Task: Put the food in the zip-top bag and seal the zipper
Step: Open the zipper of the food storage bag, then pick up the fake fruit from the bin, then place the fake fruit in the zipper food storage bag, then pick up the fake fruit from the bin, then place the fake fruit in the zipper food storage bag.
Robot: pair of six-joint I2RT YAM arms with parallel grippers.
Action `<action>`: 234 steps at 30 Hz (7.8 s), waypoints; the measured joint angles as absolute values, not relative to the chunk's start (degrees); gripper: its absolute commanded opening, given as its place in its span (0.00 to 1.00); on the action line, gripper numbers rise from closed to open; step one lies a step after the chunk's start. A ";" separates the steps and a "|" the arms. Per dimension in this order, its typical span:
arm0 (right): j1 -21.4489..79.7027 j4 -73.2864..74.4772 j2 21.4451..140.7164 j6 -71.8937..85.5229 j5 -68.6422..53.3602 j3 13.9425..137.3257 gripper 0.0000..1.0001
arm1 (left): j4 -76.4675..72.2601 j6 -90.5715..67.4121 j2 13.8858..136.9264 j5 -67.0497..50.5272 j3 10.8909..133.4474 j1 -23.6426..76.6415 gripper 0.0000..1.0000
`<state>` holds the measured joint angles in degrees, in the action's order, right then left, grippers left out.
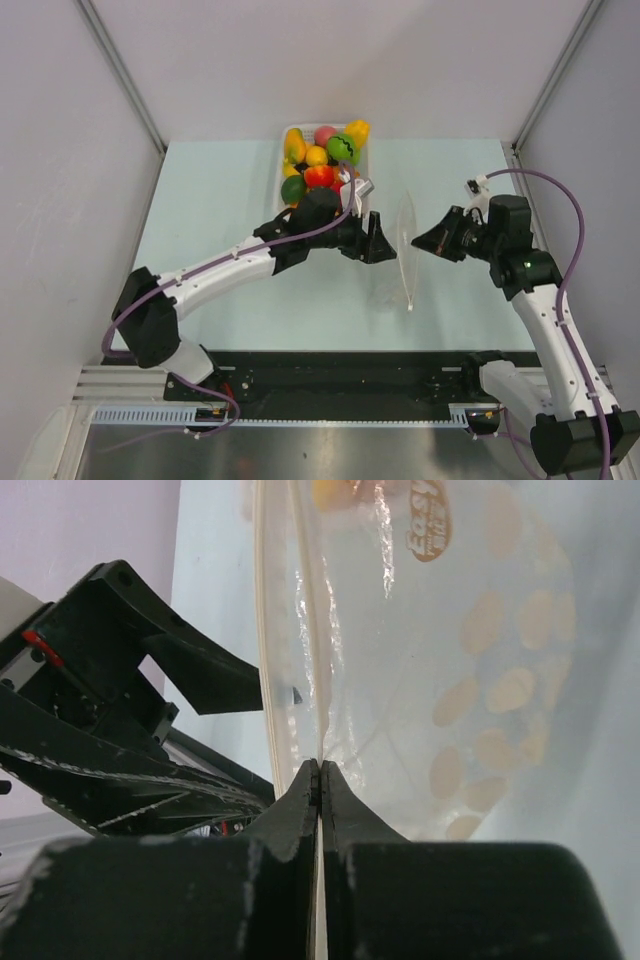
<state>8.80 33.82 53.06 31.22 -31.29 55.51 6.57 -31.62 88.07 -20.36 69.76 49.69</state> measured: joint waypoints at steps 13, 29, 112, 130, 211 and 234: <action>9.82 36.58 51.00 32.67 -28.73 55.86 0.00 | 5.28 -32.99 90.56 -20.38 73.19 51.70 0.56; 3.31 48.95 51.62 17.61 -17.85 60.80 0.00 | 14.24 -22.11 90.52 -13.21 72.10 41.39 0.01; 5.52 49.06 63.44 22.90 -33.56 66.17 0.00 | 14.55 -6.02 114.04 -6.15 98.00 25.15 0.40; 5.56 49.32 62.50 20.82 -30.74 62.35 0.00 | 11.62 -13.39 89.25 -23.81 82.13 43.18 0.43; -0.99 52.82 62.13 17.89 -38.76 65.34 0.00 | 8.25 -10.48 95.02 -27.14 89.14 50.94 0.63; -4.12 56.18 61.19 14.68 -34.92 66.04 0.00 | 22.33 -2.17 94.24 -19.44 89.76 33.39 1.00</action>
<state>-4.12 56.18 61.19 14.68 -34.92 66.04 22.33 -2.17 94.24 -19.44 89.76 33.39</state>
